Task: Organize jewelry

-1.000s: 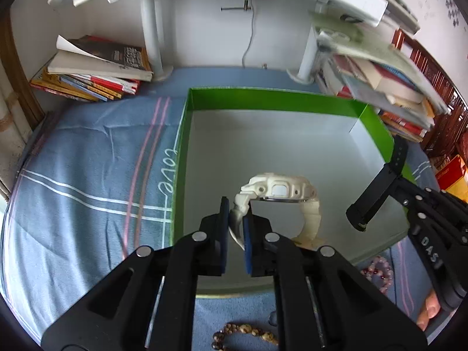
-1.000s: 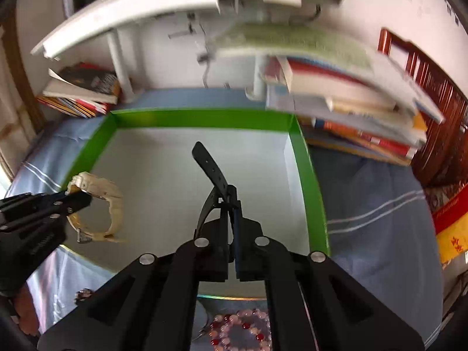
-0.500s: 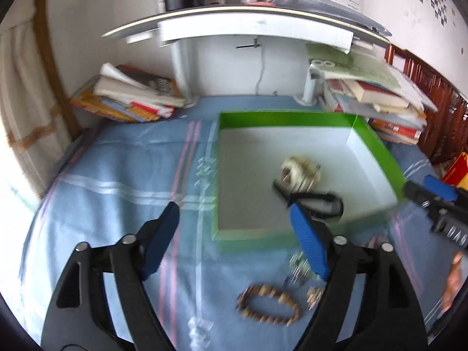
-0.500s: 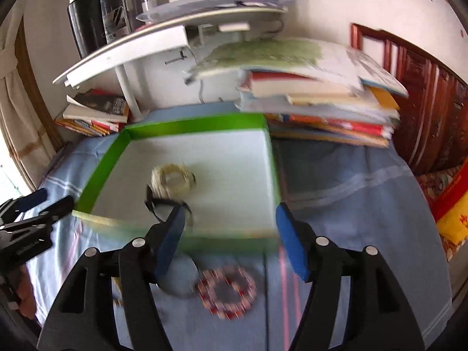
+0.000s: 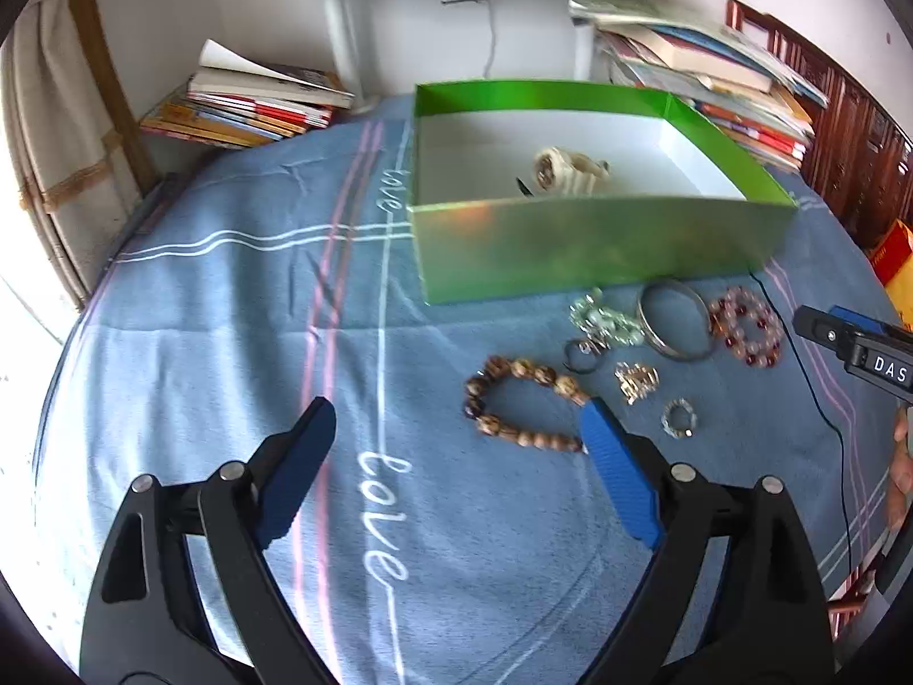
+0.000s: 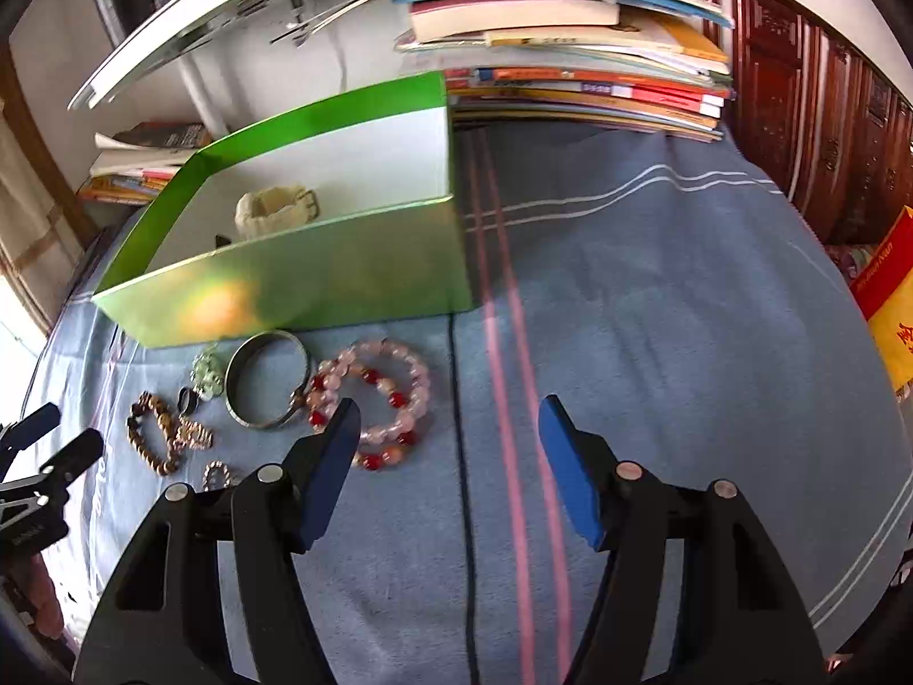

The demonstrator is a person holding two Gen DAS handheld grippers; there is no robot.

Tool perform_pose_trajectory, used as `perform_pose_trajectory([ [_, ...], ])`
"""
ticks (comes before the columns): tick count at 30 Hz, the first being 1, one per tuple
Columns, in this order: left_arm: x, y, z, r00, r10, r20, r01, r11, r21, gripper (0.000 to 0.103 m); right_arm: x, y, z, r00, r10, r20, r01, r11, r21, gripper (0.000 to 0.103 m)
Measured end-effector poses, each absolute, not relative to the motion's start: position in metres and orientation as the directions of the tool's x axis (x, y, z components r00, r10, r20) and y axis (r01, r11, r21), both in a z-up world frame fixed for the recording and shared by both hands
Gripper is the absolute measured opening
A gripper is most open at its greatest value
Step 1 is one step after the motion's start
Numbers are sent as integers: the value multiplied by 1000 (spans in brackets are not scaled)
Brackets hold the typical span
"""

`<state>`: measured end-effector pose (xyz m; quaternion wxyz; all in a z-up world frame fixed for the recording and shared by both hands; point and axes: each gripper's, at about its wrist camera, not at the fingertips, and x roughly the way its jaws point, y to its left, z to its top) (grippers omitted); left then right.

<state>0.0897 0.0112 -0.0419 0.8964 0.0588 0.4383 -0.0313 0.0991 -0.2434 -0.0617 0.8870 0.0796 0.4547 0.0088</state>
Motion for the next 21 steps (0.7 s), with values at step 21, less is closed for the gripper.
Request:
perform_pose_trajectory([
  [21, 111, 29, -74, 545, -26, -838, 39, 999, -6, 72, 105, -207, -76, 579, 107, -808, -76, 994, 78, 26],
])
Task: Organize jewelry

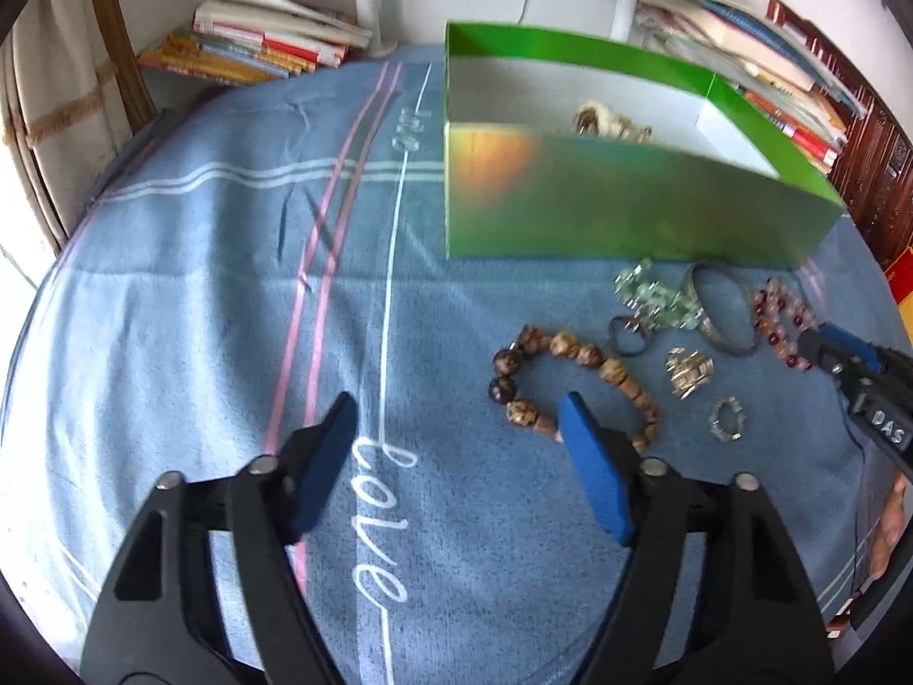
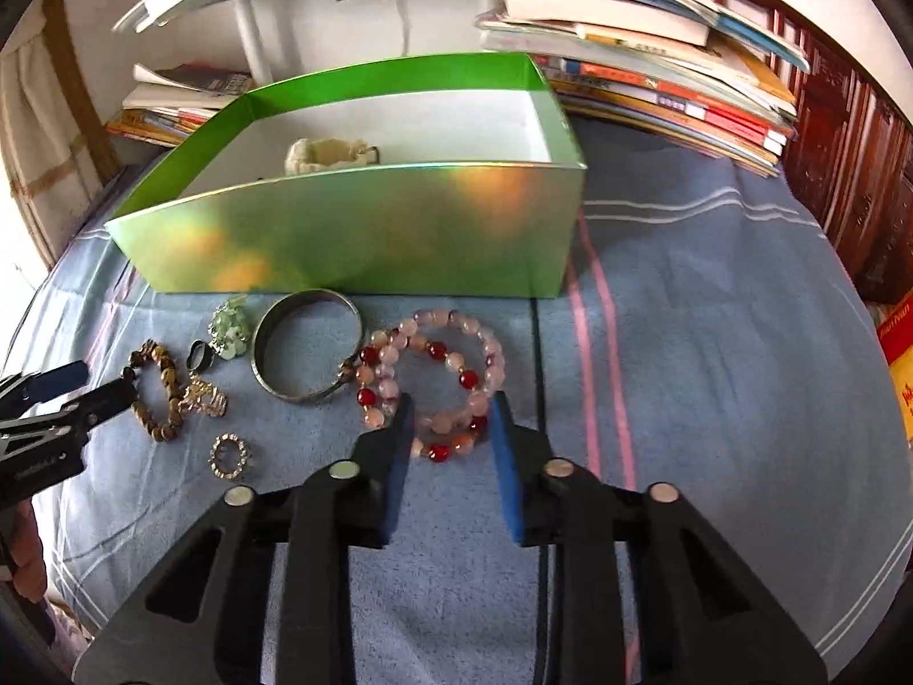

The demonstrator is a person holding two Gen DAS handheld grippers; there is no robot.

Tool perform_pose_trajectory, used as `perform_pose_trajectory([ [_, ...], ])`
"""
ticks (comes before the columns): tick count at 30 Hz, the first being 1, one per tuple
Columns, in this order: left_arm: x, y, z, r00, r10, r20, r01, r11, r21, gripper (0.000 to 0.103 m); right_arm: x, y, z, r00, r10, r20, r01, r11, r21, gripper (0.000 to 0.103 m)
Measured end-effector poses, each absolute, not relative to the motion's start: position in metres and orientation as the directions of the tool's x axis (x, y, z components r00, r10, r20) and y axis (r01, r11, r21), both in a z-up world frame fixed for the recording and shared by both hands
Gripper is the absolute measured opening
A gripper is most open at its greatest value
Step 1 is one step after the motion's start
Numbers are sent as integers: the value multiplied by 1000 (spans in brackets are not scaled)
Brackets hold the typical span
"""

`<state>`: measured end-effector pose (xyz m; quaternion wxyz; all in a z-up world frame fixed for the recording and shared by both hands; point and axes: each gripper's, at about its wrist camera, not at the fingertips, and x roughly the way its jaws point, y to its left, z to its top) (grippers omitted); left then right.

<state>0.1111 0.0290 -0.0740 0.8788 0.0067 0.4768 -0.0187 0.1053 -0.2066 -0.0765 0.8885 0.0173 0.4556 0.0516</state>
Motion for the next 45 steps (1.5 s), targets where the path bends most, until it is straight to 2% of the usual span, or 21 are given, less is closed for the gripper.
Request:
perform_pose_trajectory([
  [1, 111, 30, -74, 544, -33, -839, 37, 999, -15, 72, 104, -207, -77, 578, 122, -807, -90, 992, 86, 19],
  [5, 111, 32, -75, 539, -39, -842, 37, 999, -23, 72, 101, -211, -79, 560, 140, -817, -107, 990, 97, 12],
  [6, 111, 33, -75, 539, -44, -841, 42, 999, -25, 69, 99, -212, -78, 558, 140, -818, -108, 990, 95, 10],
  [8, 108, 32, -74, 542, -60, -839, 58, 998, -34, 60, 93, -214, -76, 560, 135, -818, -113, 990, 86, 6],
  [10, 106, 29, -72, 541, -68, -838, 75, 997, -33, 46, 88, -217, -74, 562, 124, -818, -107, 991, 77, 5],
  [13, 102, 25, -70, 542, -37, -840, 76, 997, 4, 30, 82, -227, -69, 572, 105, -814, -75, 994, 75, 5],
  [15, 101, 26, -71, 534, -21, -845, 66, 998, 17, 29, 82, -235, -69, 570, 80, -817, -39, 997, 70, 5],
  [17, 101, 30, -70, 530, -26, -848, 53, 999, 3, 36, 85, -241, -70, 569, 67, -819, -12, 997, 73, 10],
  [18, 102, 32, -70, 530, -26, -847, 49, 999, 0, 45, 86, -242, -70, 569, 72, -819, -11, 997, 80, 18],
  [19, 102, 33, -68, 535, -26, -844, 45, 999, -2, 48, 88, -243, -71, 567, 85, -819, -10, 995, 96, 25],
  [20, 102, 34, -67, 538, -27, -842, 43, 999, -5, 48, 90, -243, -71, 566, 104, -818, -12, 993, 118, 26],
  [23, 104, 34, -64, 545, -42, -837, 47, 999, -20, 48, 100, -240, -73, 559, 126, -820, -7, 989, 147, 26],
  [32, 117, 18, -77, 522, -40, -852, 75, 997, 0, 47, 120, -214, -78, 546, 122, -829, -55, 992, 110, 26],
  [37, 115, 14, -78, 530, -37, -847, 89, 996, 13, 37, 116, -204, -78, 542, 126, -831, -93, 992, 89, 26],
  [41, 114, 13, -78, 536, -35, -844, 91, 996, 16, 37, 109, -202, -78, 545, 125, -829, -117, 991, 72, 21],
  [43, 114, 12, -78, 539, -35, -842, 92, 996, 17, 37, 104, -203, -79, 551, 116, -827, -124, 991, 56, 12],
  [45, 112, 12, -78, 542, -32, -840, 93, 995, 21, 37, 99, -205, -79, 551, 112, -827, -127, 991, 49, 9],
])
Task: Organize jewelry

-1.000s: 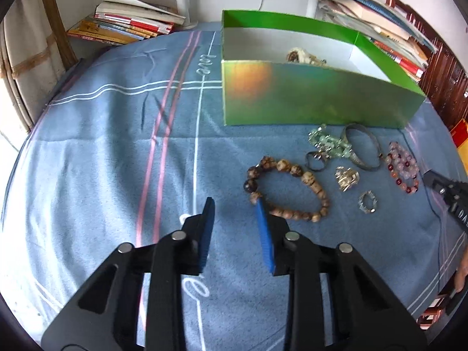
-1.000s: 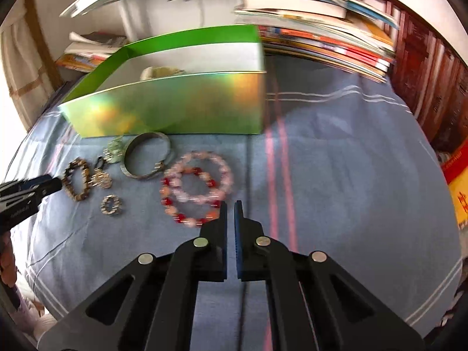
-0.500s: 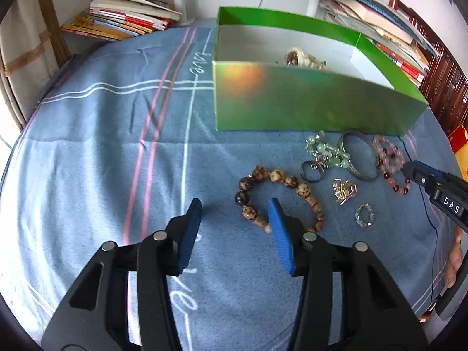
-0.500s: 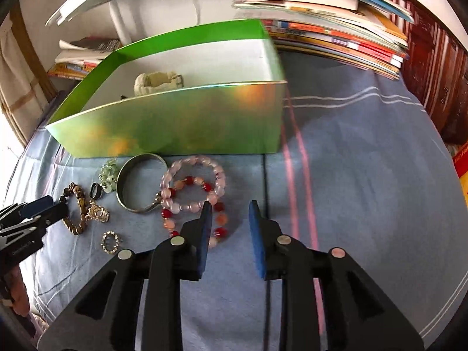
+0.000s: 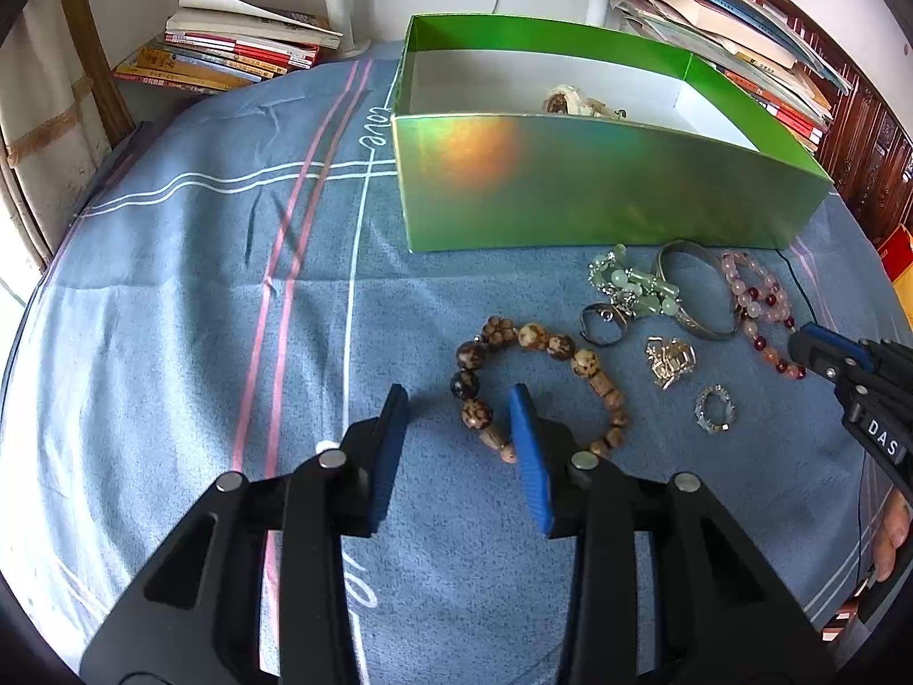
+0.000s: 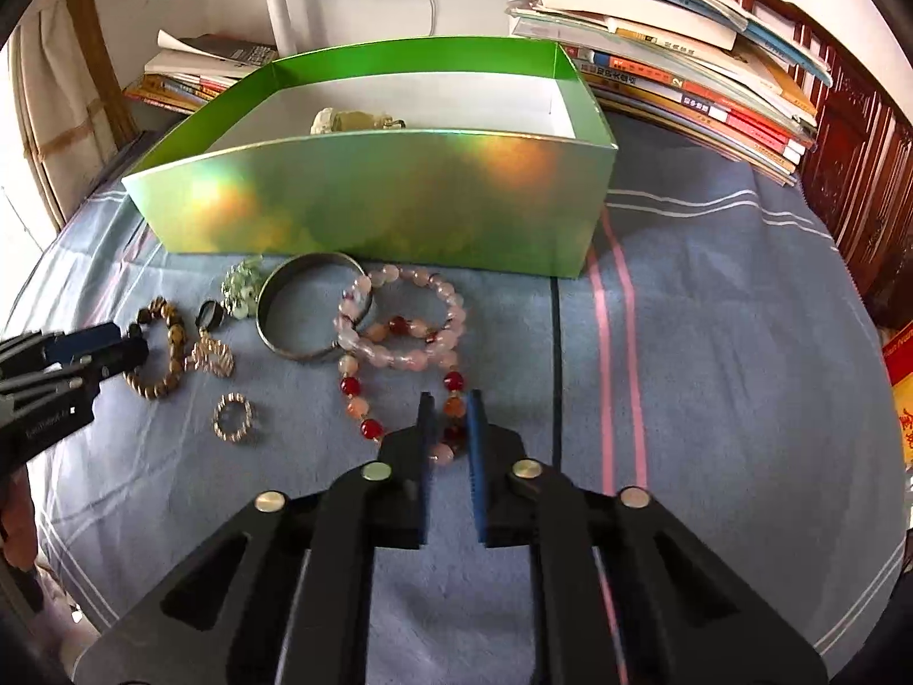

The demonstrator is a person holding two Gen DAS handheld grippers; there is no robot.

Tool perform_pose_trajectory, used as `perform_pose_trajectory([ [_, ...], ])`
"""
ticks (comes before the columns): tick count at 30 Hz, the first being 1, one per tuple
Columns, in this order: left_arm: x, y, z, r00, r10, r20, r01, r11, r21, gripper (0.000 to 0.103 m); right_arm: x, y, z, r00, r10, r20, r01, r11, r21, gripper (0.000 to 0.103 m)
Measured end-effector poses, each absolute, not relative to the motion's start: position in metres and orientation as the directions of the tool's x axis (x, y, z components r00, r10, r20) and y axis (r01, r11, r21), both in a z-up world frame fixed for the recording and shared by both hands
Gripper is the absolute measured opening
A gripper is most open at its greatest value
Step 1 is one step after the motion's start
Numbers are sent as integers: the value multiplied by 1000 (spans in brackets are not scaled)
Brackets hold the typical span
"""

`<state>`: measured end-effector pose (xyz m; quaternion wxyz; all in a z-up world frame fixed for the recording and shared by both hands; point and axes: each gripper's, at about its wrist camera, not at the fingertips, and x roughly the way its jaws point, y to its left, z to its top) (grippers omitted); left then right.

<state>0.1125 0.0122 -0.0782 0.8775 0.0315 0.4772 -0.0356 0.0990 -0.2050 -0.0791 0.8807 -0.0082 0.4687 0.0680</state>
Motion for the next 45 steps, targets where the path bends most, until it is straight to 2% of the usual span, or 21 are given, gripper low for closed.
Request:
perform_pose_trajectory([
  [3, 111, 12, -78, 544, -33, -838, 96, 995, 23, 35, 95, -207, -79, 547, 110, -830, -124, 991, 50, 8],
  [5, 109, 11, -78, 542, -40, -840, 104, 994, 19, 28, 94, -209, -79, 547, 108, -830, -116, 992, 53, 8],
  [7, 107, 11, -77, 535, -39, -844, 107, 994, 22, 12, 91, -212, -78, 548, 92, -832, -100, 994, 44, 8],
  [19, 83, 9, -70, 515, -81, -854, 171, 985, 10, 12, 61, -233, -67, 575, 63, -815, -45, 998, 45, 8],
  [21, 80, 8, -69, 519, -85, -850, 174, 985, 8, 18, 60, -238, -69, 571, 60, -819, -28, 998, 54, 8],
  [22, 79, 8, -69, 522, -84, -849, 172, 985, 8, 25, 61, -240, -71, 568, 60, -821, -18, 998, 60, 8],
  [24, 80, 11, -69, 527, -77, -846, 160, 987, 9, 33, 62, -243, -74, 561, 59, -826, -1, 997, 71, 10],
  [28, 85, 15, -74, 513, -63, -856, 136, 991, 9, 38, 62, -245, -72, 565, 83, -821, 9, 994, 106, 17],
  [36, 92, 13, -77, 513, -47, -857, 124, 992, 20, 42, 92, -182, -53, 588, 183, -788, -164, 981, 106, 17],
  [45, 95, 14, -79, 514, -40, -857, 117, 993, 24, 55, 135, -113, -64, 541, 227, -810, -251, 963, 102, 19],
])
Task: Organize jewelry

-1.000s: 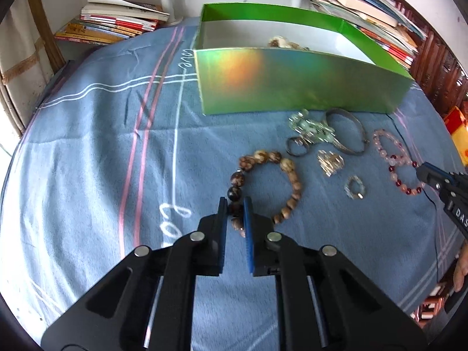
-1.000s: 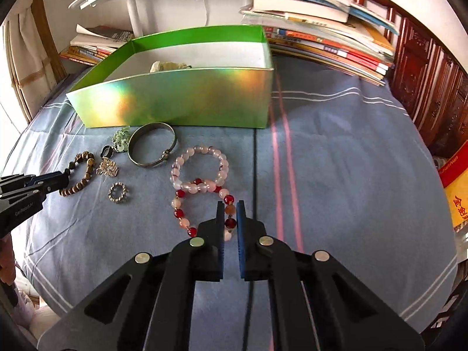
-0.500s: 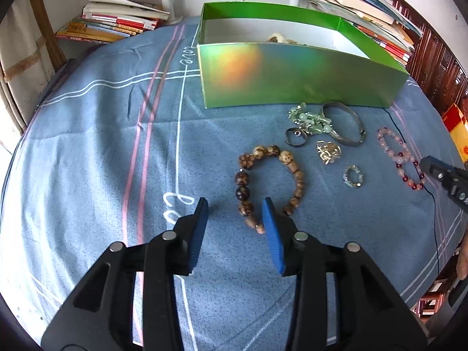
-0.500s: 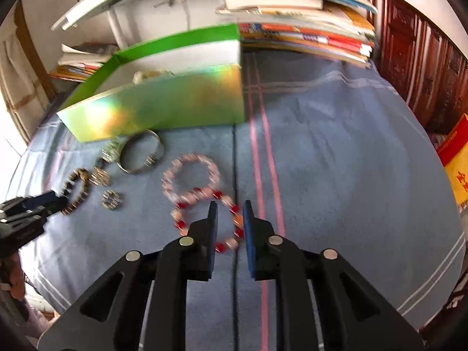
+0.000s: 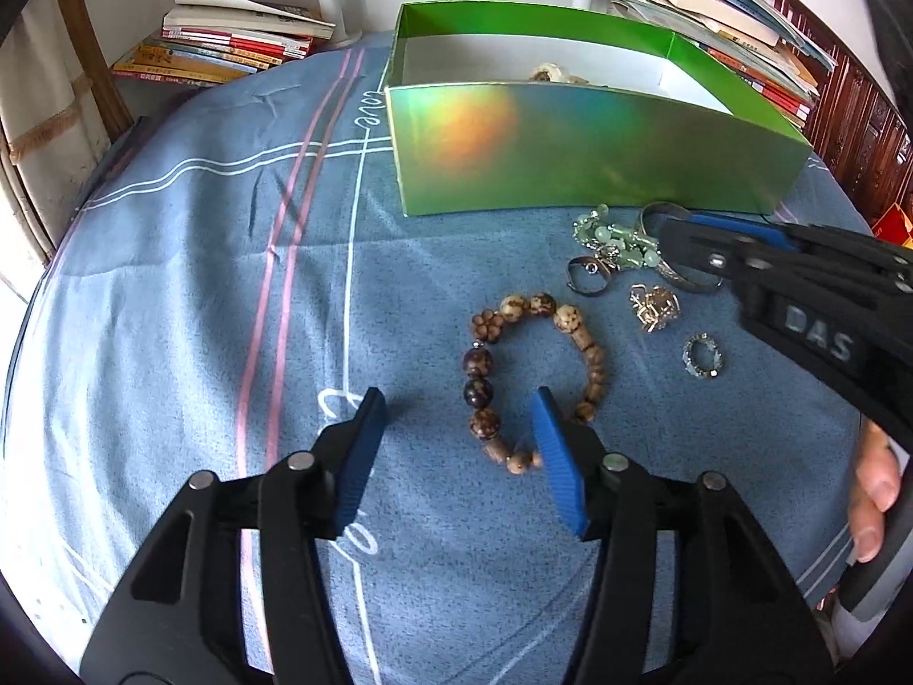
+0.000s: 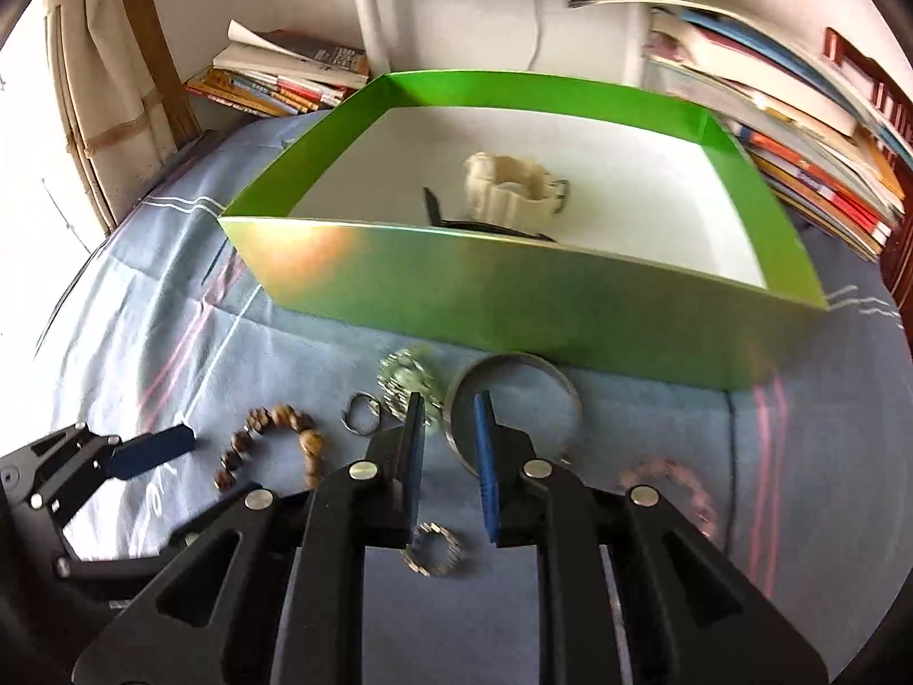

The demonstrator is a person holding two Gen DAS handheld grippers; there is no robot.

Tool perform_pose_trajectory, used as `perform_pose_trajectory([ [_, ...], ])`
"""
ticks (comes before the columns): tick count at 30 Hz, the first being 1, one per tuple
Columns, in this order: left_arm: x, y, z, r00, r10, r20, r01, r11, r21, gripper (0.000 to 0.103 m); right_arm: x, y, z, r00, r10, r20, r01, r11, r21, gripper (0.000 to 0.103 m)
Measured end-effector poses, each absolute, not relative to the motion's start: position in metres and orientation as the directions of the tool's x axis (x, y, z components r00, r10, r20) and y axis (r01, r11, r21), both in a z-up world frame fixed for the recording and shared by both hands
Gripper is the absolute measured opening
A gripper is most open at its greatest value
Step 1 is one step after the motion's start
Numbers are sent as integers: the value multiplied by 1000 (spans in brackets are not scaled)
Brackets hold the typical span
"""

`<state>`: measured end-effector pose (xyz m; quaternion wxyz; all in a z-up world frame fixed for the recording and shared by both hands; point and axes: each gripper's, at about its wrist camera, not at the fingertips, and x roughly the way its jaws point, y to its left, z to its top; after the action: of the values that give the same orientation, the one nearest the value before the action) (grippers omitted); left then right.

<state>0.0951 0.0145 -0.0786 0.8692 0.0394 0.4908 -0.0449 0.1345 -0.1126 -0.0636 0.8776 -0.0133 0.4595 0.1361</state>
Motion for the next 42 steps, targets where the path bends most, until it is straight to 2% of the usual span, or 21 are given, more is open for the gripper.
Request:
perform_pose_trajectory([
  [3, 95, 15, -79, 517, -42, -855, 116, 993, 21, 57, 140, -106, -69, 528, 227, -818, -266, 959, 94, 25],
  [6, 95, 16, -80, 518, -42, -854, 114, 993, 20, 58, 144, -100, -78, 516, 199, -833, -268, 961, 64, 25],
  [7, 94, 16, -80, 519, -42, -854, 114, 993, 20, 59, 143, -99, -79, 519, 197, -832, -271, 961, 58, 23],
  [9, 94, 16, -80, 520, -42, -853, 114, 993, 21, 59, 141, -99, -79, 525, 197, -828, -275, 960, 54, 10],
  [10, 95, 16, -80, 519, -42, -854, 114, 993, 21, 60, 139, -102, -78, 529, 203, -824, -277, 959, 58, 8],
  [21, 96, 15, -79, 524, -34, -851, 105, 994, 25, 63, 89, -168, -42, 616, 193, -764, -183, 978, 100, 8],
  [26, 97, 12, -79, 526, -32, -850, 107, 994, 28, 63, 69, -198, -47, 604, 172, -778, -127, 985, 119, 8],
  [34, 97, 7, -79, 528, -31, -849, 120, 992, 38, 62, 55, -173, -55, 552, 289, -782, -240, 953, 183, 9],
  [35, 98, 7, -79, 527, -33, -849, 120, 992, 36, 62, 56, -168, -58, 539, 294, -789, -250, 951, 183, 10],
  [36, 97, 7, -80, 527, -34, -849, 120, 992, 35, 63, 56, -165, -61, 530, 289, -797, -252, 951, 177, 18],
  [37, 98, 8, -80, 526, -35, -850, 119, 992, 32, 64, 55, -163, -63, 525, 282, -803, -249, 953, 171, 30],
  [39, 97, 8, -81, 525, -36, -850, 116, 993, 30, 66, 54, -162, -69, 518, 261, -815, -232, 960, 160, 41],
  [42, 97, 10, -81, 524, -41, -851, 116, 993, 23, 66, 52, -168, -72, 514, 246, -822, -216, 964, 154, 41],
])
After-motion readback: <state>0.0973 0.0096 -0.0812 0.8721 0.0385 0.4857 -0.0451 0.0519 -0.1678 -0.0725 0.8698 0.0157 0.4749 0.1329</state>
